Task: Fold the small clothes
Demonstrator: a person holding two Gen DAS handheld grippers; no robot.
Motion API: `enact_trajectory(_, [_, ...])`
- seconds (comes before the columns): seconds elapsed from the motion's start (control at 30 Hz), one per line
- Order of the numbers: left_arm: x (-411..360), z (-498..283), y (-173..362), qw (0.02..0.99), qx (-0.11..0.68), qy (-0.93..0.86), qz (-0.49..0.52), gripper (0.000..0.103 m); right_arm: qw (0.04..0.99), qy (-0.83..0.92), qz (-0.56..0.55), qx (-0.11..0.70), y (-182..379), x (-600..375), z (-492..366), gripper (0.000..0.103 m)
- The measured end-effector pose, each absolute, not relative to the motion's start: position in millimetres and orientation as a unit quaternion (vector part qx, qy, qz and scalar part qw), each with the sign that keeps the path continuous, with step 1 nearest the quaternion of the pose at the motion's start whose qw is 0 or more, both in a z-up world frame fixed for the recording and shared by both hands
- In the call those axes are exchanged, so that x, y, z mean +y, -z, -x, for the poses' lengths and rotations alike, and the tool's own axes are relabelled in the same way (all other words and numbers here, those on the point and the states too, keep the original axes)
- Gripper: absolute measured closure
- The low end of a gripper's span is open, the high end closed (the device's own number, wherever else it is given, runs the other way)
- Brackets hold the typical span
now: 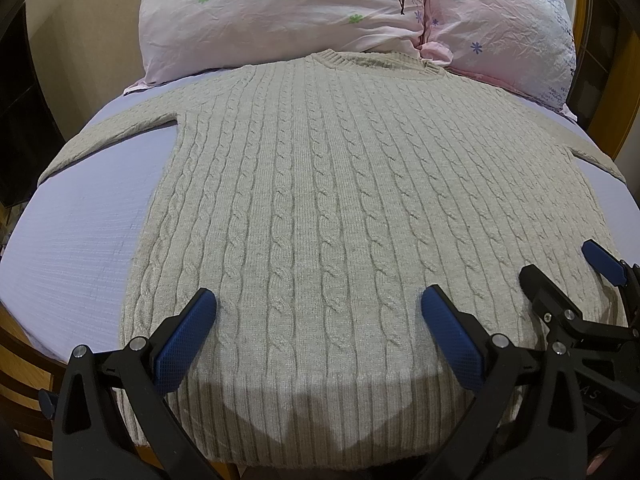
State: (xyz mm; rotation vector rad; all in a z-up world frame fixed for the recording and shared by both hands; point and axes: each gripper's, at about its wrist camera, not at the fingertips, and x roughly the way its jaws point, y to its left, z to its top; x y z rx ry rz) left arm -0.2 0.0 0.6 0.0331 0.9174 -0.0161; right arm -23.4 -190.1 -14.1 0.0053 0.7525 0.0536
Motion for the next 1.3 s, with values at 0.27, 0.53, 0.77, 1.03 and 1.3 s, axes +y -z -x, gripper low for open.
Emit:
enact_trajectory(0.27, [0, 0, 0, 0.904, 0.428, 0.010, -0.019, 0.001, 0.935, -0.065, 0.013, 0.347, 9, -197, 30, 0.002])
enact_trajectory(0.53, [17, -12, -11, 0.905, 0.421, 0.054, 0.013, 0.001, 0.938, 0.010, -0.187, 0.292, -58, -377, -6, 0.002])
enact_trajectory(0.77, [70, -37, -38, 0.936, 0.337, 0.059, 0.081, 0.001, 0.863, 0.223, -0.305, 0.335, -41, -560, -79, 0.040])
enact_trajectory(1.03, [145, -71, -61, 0.946, 0.298, -0.003, 0.125, 0.001, 0.792, 0.296, -0.411, 0.341, 0, -648, -110, 0.070])
enact_trajectory(1.3, [230, -98, -50, 0.931, 0.288, -0.101, 0.201, 0.001, 0.820, 0.304, -0.391, 0.288, -10, -652, -126, 0.096])
